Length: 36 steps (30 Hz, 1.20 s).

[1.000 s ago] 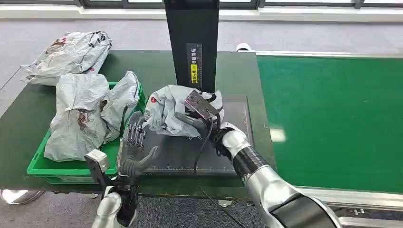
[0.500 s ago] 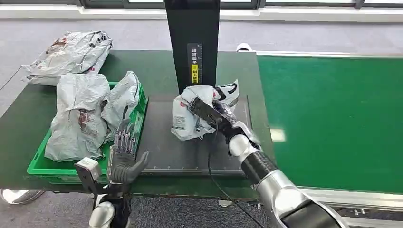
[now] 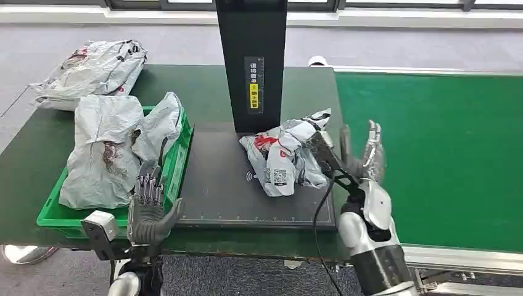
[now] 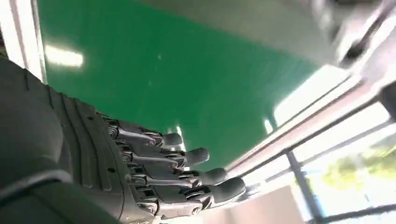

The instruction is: Moved the parcel from conveyor to table for the left to box.

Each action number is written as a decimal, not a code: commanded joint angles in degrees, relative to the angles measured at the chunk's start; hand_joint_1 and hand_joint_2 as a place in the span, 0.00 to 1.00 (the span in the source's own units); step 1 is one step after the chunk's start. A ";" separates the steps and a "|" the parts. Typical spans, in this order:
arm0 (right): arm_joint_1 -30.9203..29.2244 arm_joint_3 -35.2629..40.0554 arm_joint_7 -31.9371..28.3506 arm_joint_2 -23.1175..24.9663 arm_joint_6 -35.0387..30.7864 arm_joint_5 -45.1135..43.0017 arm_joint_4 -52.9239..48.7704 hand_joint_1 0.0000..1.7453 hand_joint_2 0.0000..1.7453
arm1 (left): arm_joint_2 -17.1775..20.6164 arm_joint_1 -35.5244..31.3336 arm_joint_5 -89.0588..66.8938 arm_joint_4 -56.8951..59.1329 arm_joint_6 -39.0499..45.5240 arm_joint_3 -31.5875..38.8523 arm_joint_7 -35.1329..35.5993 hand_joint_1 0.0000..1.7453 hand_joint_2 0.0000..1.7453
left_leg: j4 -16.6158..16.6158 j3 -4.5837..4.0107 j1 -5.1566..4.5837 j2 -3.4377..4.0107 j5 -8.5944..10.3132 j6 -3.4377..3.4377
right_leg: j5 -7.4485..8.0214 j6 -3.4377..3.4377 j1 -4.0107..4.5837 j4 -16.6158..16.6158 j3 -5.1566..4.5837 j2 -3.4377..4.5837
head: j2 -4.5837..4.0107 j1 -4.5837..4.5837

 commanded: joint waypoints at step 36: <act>16.38 -2.67 -38.71 8.02 0.62 -55.82 -10.53 0.00 1.00 | 3.97 -44.20 -50.68 48.29 7.45 -30.57 10.54 0.00 1.00 | -0.07 0.10 -0.06 0.05 0.20 0.14 | 0.17 0.04 -0.02 -0.11 0.20 -0.23 | 0.00 0.02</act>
